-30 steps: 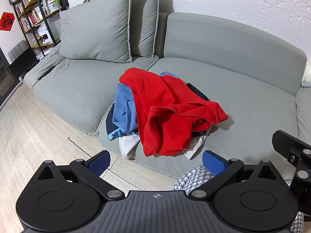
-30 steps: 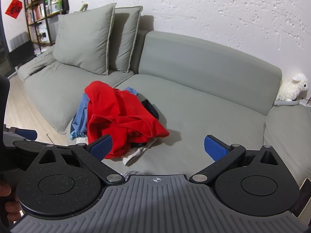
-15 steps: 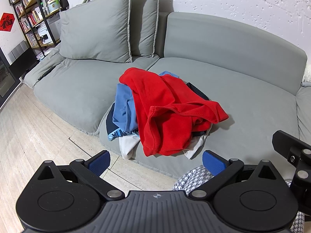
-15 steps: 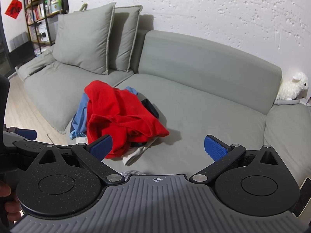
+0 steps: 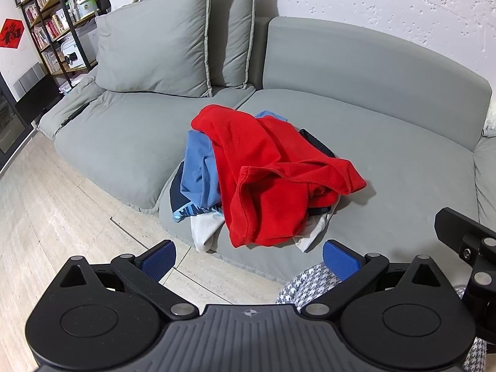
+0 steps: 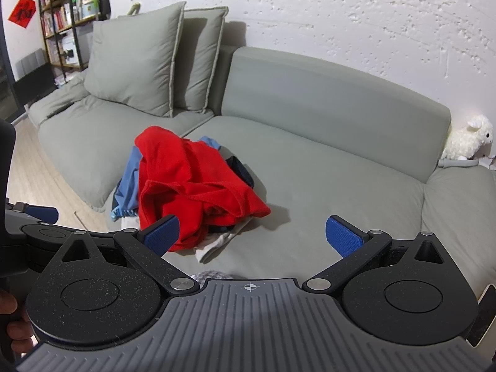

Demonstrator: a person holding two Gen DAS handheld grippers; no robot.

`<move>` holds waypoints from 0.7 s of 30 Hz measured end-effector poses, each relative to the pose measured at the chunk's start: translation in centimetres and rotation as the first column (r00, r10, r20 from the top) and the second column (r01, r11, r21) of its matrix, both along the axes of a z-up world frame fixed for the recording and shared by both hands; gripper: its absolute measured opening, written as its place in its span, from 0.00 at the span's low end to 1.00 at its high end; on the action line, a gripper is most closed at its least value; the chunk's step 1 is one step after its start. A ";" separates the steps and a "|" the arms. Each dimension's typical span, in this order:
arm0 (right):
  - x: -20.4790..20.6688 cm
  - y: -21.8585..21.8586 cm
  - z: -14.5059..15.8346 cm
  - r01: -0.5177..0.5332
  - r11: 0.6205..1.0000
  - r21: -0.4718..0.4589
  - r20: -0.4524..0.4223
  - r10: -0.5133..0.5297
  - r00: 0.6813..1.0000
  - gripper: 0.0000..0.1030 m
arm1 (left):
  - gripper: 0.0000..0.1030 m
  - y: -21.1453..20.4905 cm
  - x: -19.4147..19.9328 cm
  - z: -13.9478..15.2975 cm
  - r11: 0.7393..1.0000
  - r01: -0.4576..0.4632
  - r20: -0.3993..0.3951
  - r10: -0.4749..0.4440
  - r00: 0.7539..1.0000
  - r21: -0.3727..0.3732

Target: Fold clothes

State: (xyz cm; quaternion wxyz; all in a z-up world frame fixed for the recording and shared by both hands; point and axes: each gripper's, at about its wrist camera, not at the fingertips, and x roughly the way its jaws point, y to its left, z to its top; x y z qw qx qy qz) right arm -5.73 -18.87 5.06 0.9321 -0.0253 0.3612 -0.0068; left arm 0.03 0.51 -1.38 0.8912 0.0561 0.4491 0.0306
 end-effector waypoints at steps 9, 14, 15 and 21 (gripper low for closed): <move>0.8 0.5 -0.6 -0.029 1.000 0.003 0.009 0.029 1.000 1.00 | 0.99 0.6 0.5 -0.8 1.000 -0.016 -0.011 0.016 1.000 0.005; 2.0 0.7 -1.2 -0.052 0.999 0.016 0.008 0.051 0.999 1.00 | 0.99 1.1 1.1 -1.6 0.999 -0.030 -0.017 0.031 0.999 0.011; 2.3 0.8 -1.3 -0.055 0.998 0.018 0.008 0.055 0.998 1.00 | 0.99 1.2 1.3 -1.8 0.999 -0.034 -0.019 0.034 0.999 0.012; 4.0 1.0 -2.7 -0.088 0.996 0.022 0.007 0.088 0.996 1.00 | 0.99 1.8 2.4 -3.0 0.999 -0.039 -0.024 0.039 0.999 0.016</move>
